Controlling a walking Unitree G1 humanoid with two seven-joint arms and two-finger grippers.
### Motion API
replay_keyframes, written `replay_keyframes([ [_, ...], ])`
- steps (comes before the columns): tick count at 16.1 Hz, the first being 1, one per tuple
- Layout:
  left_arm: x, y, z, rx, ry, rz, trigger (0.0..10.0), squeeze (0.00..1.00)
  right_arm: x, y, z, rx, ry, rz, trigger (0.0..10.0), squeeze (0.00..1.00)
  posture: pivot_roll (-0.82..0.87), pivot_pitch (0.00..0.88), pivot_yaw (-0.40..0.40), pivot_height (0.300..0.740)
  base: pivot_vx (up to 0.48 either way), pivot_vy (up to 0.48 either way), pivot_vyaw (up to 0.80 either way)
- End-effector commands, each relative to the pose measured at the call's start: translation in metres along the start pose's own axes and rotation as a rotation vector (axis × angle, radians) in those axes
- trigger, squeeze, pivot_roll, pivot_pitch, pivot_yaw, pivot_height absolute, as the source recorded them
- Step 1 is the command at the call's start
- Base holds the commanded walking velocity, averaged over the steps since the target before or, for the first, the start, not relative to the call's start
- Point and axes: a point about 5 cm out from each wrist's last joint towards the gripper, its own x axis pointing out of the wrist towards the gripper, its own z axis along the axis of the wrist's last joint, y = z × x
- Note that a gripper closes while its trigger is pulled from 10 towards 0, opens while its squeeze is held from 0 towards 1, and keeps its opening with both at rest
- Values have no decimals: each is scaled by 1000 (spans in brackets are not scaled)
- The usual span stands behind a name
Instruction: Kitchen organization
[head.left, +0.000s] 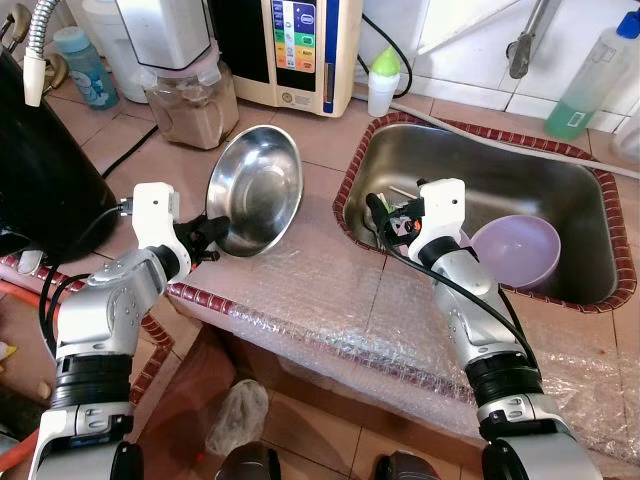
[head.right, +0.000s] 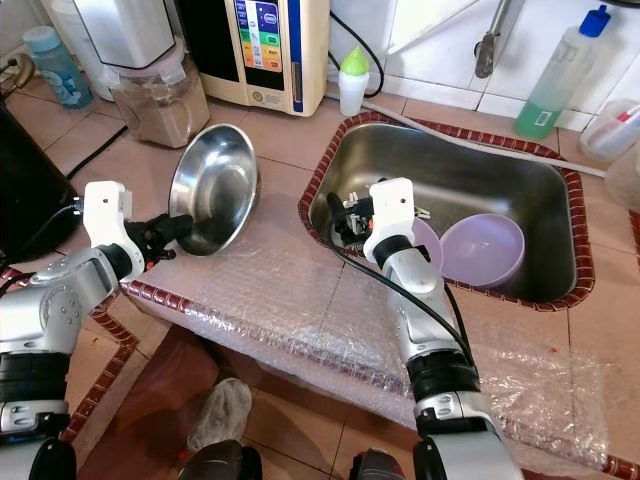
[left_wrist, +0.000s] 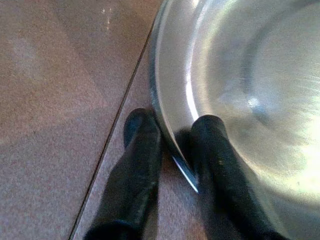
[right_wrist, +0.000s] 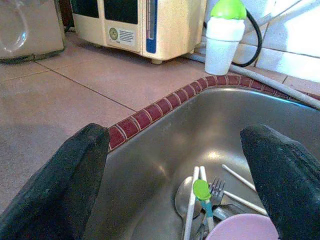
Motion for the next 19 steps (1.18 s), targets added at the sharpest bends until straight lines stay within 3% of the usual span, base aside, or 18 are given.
replay_keyframes([
  [1,-1,1,-10,20,44,-13,0,0,5,4,4,-13,-13,17,10000,0,61,73,22,740,0,0,0],
  [4,1,-2,-9,91,27,-25,0,0,4,4,3,-12,-13,6,10000,0,58,67,33,740,0,0,0],
  [9,7,-9,15,72,-103,-34,0,0,3,0,2,-9,-16,-17,10000,0,50,59,37,740,0,0,0],
  [12,9,-12,19,55,-136,-37,0,0,5,-2,4,-8,-23,-23,10000,0,48,54,34,740,0,0,0],
  [13,8,-13,26,40,-191,-27,0,0,6,-3,6,1,-30,-30,10000,0,50,51,32,740,0,0,0],
  [15,7,-14,35,33,-256,-14,0,0,7,-5,13,71,-79,-48,10000,0,53,49,27,740,0,0,0],
  [16,7,-14,39,30,-293,-5,0,0,9,-3,18,147,-111,-27,10000,0,53,49,27,740,0,0,0],
  [19,5,-19,46,33,-349,-20,0,0,9,9,26,228,-158,92,10000,0,53,49,27,740,0,0,0],
])
